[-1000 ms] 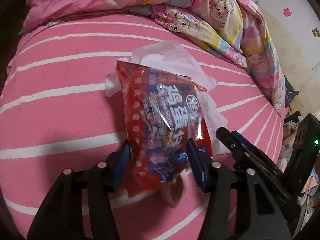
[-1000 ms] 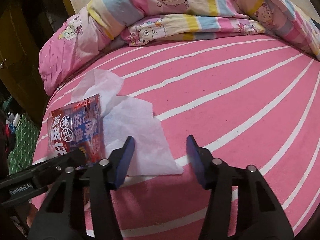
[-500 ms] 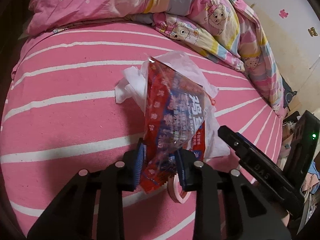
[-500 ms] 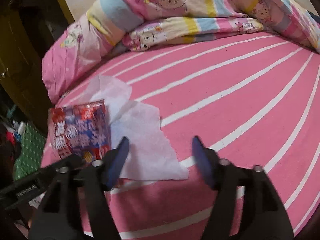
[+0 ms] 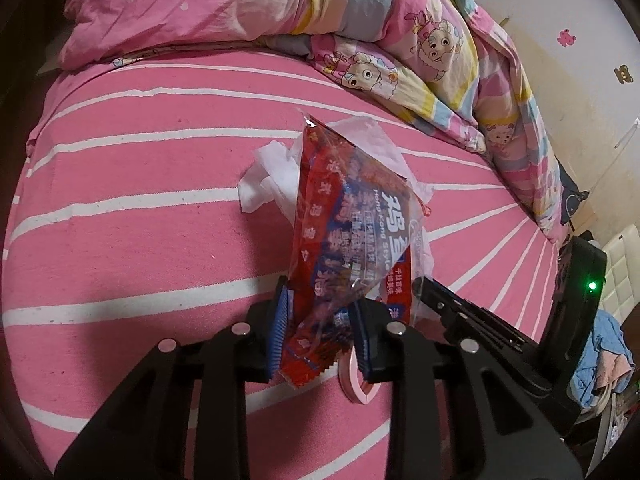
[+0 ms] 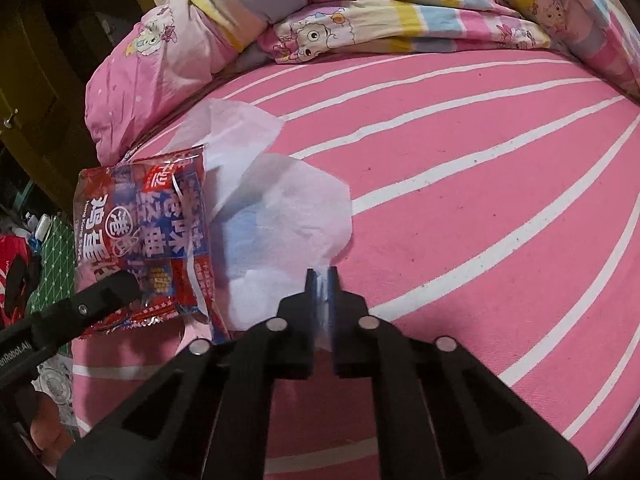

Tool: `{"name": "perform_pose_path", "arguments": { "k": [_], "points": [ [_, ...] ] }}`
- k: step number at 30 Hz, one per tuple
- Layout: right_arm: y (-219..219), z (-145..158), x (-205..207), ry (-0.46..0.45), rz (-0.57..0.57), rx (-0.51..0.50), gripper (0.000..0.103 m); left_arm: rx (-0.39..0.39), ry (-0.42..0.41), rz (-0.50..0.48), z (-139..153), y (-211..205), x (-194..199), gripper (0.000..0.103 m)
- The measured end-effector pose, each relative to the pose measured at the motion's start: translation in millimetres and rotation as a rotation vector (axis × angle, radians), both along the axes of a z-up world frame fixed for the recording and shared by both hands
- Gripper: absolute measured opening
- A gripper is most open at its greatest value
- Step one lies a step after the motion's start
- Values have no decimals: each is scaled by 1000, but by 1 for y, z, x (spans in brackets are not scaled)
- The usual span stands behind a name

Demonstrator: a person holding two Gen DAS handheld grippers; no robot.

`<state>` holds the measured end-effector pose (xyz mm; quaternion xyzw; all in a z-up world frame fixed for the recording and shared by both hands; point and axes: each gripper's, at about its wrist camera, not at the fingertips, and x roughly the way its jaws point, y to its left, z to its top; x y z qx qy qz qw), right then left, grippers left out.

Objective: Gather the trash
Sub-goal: 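Grasp the red snack bag with the left tool while the right tool grasps the white wipe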

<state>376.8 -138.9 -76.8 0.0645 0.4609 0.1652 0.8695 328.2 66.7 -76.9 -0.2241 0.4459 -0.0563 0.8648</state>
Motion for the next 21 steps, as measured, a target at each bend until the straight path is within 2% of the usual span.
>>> {"name": "perform_pose_path", "arguments": {
  "k": [4, 14, 21],
  "points": [
    [10, 1, -4, -43, -21, 20, 2, -11, -13, 11, 2, 3, -3, 28],
    [-5, 27, -12, -159, -93, 73, 2, -38, -63, 34, 13, 11, -6, 27],
    [-8, 52, -25, -319, -123, 39, 2, -47, -119, 58, 25, 14, -12, 27]
  ]
}}
